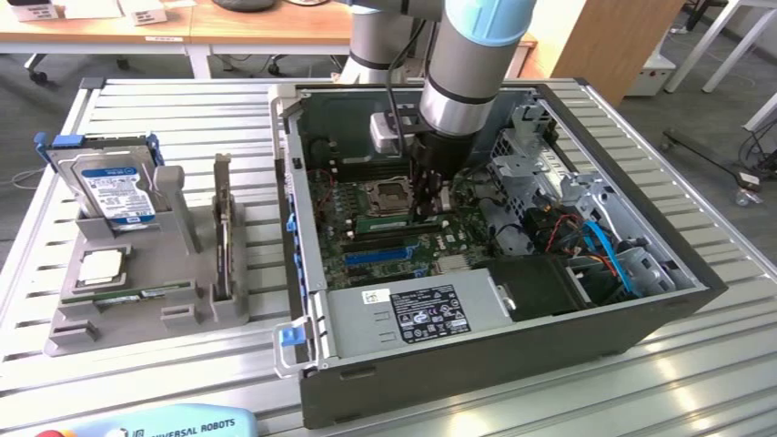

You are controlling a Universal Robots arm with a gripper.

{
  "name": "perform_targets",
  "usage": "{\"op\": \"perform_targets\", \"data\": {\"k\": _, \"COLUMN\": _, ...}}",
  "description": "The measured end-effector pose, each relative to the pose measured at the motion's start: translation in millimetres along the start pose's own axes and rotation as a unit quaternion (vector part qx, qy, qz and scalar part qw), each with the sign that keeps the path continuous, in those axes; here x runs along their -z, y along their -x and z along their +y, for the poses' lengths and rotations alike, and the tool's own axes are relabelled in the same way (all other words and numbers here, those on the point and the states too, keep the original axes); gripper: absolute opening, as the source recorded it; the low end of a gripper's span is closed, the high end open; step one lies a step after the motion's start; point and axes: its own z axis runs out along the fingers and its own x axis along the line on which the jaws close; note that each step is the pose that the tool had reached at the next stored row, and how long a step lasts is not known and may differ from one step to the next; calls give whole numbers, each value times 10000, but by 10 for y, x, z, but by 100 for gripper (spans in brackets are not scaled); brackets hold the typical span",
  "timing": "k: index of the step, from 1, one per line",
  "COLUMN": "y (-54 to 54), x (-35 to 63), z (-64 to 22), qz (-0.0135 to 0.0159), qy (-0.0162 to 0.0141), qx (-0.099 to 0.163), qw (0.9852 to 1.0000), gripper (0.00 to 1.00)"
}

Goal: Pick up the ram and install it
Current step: 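Insert the ram into the slot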

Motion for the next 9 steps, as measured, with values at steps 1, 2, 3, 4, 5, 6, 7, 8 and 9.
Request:
{"op": "perform_targets", "data": {"k": 1, "y": 0, "x": 0, "z": 0, "qz": 1, "qy": 0, "qx": 0, "qw": 10000, "gripper": 11}}
{"op": "perform_targets", "data": {"k": 2, "y": 0, "x": 0, "z": 0, "qz": 1, "qy": 0, "qx": 0, "qw": 10000, "gripper": 11}}
{"op": "perform_targets", "data": {"k": 3, "y": 0, "x": 0, "z": 0, "qz": 1, "qy": 0, "qx": 0, "qw": 10000, "gripper": 11}}
{"op": "perform_targets", "data": {"k": 4, "y": -1, "x": -2, "z": 0, "qz": 1, "qy": 0, "qx": 0, "qw": 10000, "gripper": 11}}
{"op": "perform_targets", "data": {"k": 5, "y": -1, "x": -4, "z": 0, "qz": 1, "qy": 0, "qx": 0, "qw": 10000, "gripper": 11}}
{"op": "perform_targets", "data": {"k": 6, "y": -1, "x": -5, "z": 0, "qz": 1, "qy": 0, "qx": 0, "qw": 10000, "gripper": 11}}
{"op": "perform_targets", "data": {"k": 7, "y": -1, "x": -4, "z": 0, "qz": 1, "qy": 0, "qx": 0, "qw": 10000, "gripper": 11}}
{"op": "perform_targets", "data": {"k": 8, "y": -1, "x": -5, "z": 0, "qz": 1, "qy": 0, "qx": 0, "qw": 10000, "gripper": 11}}
{"op": "perform_targets", "data": {"k": 9, "y": -1, "x": -5, "z": 0, "qz": 1, "qy": 0, "qx": 0, "qw": 10000, "gripper": 11}}
